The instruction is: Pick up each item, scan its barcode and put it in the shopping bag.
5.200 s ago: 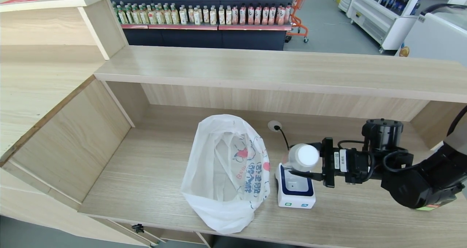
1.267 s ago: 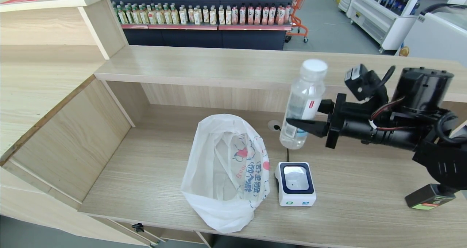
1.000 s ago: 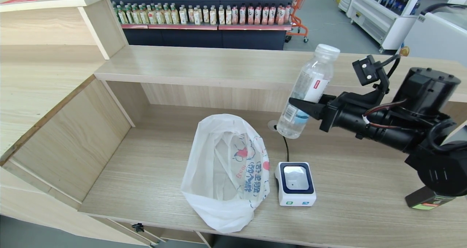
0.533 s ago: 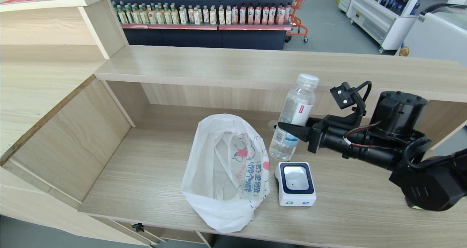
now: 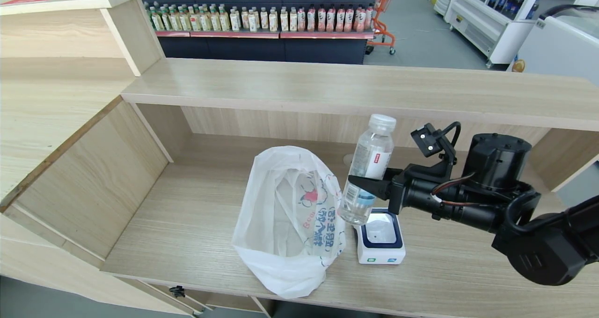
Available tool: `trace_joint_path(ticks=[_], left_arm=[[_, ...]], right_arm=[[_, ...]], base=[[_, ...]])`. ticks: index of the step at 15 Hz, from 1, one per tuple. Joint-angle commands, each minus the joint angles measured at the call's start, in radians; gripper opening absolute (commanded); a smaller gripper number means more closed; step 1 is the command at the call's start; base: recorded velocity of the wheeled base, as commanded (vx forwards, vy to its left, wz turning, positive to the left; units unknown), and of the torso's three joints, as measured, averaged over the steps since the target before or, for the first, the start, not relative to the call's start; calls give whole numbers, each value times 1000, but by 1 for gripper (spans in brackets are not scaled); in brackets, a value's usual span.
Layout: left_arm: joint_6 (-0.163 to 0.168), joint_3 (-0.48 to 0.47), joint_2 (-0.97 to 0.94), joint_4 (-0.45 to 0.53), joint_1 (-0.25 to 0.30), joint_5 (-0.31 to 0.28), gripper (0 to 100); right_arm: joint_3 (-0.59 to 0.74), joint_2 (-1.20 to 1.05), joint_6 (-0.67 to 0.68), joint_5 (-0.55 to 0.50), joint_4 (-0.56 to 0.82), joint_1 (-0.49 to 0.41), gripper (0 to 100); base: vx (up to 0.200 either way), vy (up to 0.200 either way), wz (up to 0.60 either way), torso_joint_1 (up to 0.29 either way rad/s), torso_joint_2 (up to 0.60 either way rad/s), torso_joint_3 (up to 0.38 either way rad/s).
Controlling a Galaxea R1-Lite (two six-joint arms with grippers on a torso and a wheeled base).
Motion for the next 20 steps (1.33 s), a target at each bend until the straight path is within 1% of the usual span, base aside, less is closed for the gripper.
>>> trace_joint_path(ticks=[1, 4, 8, 10, 11, 13, 16, 20], left_arm=[[-2, 0, 0, 0, 0, 0, 100], [-1, 0, 0, 0, 0, 0, 100], [1, 0, 0, 0, 0, 0, 100], [-1, 0, 0, 0, 0, 0, 100], [-2, 0, 0, 0, 0, 0, 100], [-4, 0, 0, 0, 0, 0, 100], [-4, 0, 0, 0, 0, 0, 100], [-2, 0, 0, 0, 0, 0, 100]], right_arm=[[-13, 24, -1, 3, 0, 2, 0], [-22, 38, -4, 31, 0, 13, 0], [-59, 98, -8, 32, 0, 10, 0], [-81, 152, -24, 32, -45, 6, 0], [-87, 195, -48, 34, -100, 3, 0], [-90, 256, -90, 35, -161, -7, 0], [-114, 314, -96, 35, -209, -7, 0], [-208, 402, -122, 35, -220, -6, 0]], base=[[0, 200, 0, -2, 7, 2], [0, 200, 0, -3, 1, 4], [0, 200, 0, 2, 6, 4], [0, 0, 0, 0, 0, 0], [0, 0, 0, 0, 0, 0], [0, 0, 0, 0, 0, 0], [0, 0, 0, 0, 0, 0], [0, 0, 0, 0, 0, 0]])
